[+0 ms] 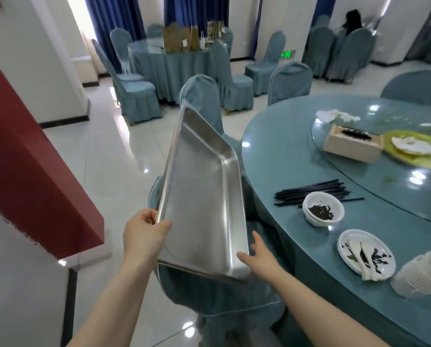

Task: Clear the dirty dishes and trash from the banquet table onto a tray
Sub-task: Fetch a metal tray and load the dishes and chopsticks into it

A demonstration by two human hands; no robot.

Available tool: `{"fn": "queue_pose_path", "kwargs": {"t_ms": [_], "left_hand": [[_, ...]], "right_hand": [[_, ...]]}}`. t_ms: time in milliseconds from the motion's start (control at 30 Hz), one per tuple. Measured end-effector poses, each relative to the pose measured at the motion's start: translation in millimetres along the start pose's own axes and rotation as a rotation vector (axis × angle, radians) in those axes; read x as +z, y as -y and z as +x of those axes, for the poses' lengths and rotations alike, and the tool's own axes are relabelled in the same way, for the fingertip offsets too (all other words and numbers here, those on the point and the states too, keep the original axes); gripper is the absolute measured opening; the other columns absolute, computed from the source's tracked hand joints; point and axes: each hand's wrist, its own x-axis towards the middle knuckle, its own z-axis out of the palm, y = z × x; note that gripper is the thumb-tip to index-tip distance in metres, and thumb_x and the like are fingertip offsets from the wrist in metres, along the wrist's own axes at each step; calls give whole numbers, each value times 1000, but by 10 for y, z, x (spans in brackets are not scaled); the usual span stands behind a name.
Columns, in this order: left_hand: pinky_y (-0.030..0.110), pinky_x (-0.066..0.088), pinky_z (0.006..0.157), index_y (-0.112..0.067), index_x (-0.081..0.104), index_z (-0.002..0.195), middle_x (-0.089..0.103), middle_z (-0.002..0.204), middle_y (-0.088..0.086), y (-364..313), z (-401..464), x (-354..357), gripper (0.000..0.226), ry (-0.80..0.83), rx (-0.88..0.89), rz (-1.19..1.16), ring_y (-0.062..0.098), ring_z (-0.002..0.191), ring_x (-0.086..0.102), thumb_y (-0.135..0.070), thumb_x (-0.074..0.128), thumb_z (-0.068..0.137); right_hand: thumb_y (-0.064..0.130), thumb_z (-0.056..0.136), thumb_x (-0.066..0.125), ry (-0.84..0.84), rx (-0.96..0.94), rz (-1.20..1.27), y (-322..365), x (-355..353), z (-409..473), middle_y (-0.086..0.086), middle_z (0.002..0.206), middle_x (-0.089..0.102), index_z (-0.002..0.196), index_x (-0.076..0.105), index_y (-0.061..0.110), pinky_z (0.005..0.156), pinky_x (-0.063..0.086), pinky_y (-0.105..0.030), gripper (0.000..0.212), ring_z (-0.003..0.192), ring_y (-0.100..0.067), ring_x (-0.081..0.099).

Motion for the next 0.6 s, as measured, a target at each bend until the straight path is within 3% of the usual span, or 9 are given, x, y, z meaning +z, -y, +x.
{"fn": "queue_pose_path", "kwargs": {"t_ms": [133,233,333,433,500,600], "left_hand": [[28,26,50,-14,47,59,40,50,-6,-126,166,-111,25,27,-29,-126,15,50,34,2,63,70],[29,32,55,-11,53,70,47,63,2,-210,269,-63,17,49,-59,-176,18,61,42,2,63,72],[40,49,76,-18,59,95,65,95,5,-349,394,135,29,87,-78,-255,27,87,61,2,65,76],[49,51,91,-30,50,125,60,121,7,-467,585,474,56,117,-52,-257,31,102,62,2,63,80],[42,57,80,-35,40,138,61,116,4,-540,740,755,71,109,-12,-250,24,92,67,4,62,83],[20,51,44,-36,32,144,65,91,-11,-664,1000,1239,78,117,-1,-284,9,62,70,7,60,85]], "right_hand": [[29,84,63,-119,19,-86,229,-79,107,-6,147,40,152,4,24,98,40,-32,90,128,-27,46],[11,81,59,-217,22,70,257,-286,250,-3,133,56,146,31,20,93,44,-30,71,110,-22,57],[3,76,49,-314,75,136,284,-567,464,-5,101,70,108,65,17,82,51,-37,38,89,-25,63],[11,70,45,-414,45,124,392,-955,786,1,75,68,84,66,17,62,48,-31,26,71,-24,62],[11,72,47,-436,12,34,477,-1280,1072,3,67,64,78,63,16,54,40,-27,18,62,-21,57],[12,76,51,-476,10,-85,582,-1790,1521,2,64,63,78,60,14,51,36,-26,10,60,-24,55]]}}
